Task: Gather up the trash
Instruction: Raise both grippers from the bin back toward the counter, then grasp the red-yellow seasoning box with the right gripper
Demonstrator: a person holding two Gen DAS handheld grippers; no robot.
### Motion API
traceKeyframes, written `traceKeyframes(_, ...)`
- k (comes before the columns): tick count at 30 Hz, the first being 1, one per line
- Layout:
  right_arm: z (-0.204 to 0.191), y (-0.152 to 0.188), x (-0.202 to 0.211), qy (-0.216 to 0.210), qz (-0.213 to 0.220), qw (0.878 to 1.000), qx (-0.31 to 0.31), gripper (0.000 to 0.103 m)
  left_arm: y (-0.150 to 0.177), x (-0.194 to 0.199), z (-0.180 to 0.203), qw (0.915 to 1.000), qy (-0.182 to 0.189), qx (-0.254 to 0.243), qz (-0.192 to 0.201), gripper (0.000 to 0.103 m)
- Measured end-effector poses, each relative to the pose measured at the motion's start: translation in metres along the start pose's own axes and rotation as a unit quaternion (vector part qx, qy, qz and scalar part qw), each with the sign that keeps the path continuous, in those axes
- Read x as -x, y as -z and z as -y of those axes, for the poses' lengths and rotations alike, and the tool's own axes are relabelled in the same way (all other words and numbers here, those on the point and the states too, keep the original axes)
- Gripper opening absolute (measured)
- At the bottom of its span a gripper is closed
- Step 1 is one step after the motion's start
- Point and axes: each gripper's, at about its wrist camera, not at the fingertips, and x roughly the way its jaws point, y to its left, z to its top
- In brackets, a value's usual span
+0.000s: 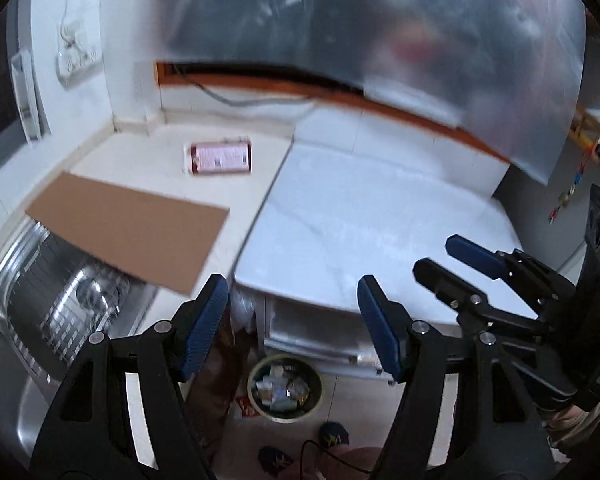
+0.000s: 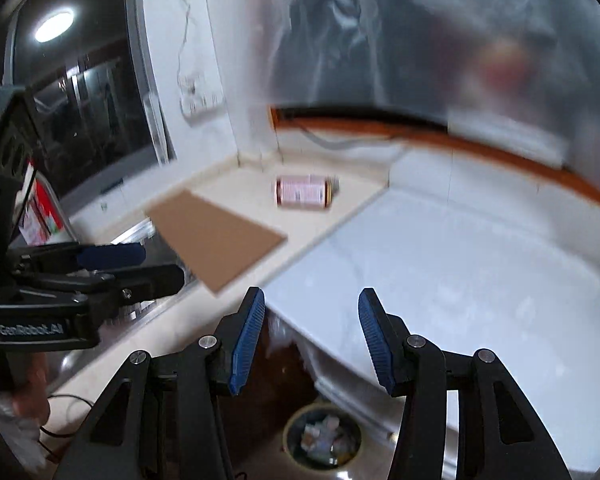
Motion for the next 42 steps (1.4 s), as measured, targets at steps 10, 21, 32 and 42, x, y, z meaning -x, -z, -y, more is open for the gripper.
traceKeyframes(10,-0.015,-0.117,0.045,0.03,0.062,0.997,0.044,0.05,-0.066,0.041,-0.012,0.9986,-0.014,0.005,0.051,0.065)
traceKeyframes(21,-0.006,-0.168,-0.003,0.013,0.049,0.998,0.044,0.05,-0.123,0.013,-0.044,0.9971,-0.037,0.034,0.057,0.069)
traceKeyframes(32,0.041,-0.217,-0.12,-0.052,0.008,0.996,0.069,0.05,-0.169,-0.075,-0.066,0.9897,-0.101,0.097,0.028,0.069)
traceKeyframes(42,0.086,-0.257,-0.225,-0.126,-0.022,0.986,0.108,0.062,-0.185,-0.144,-0.077,0.9732,-0.173,0.15,-0.011,0.069)
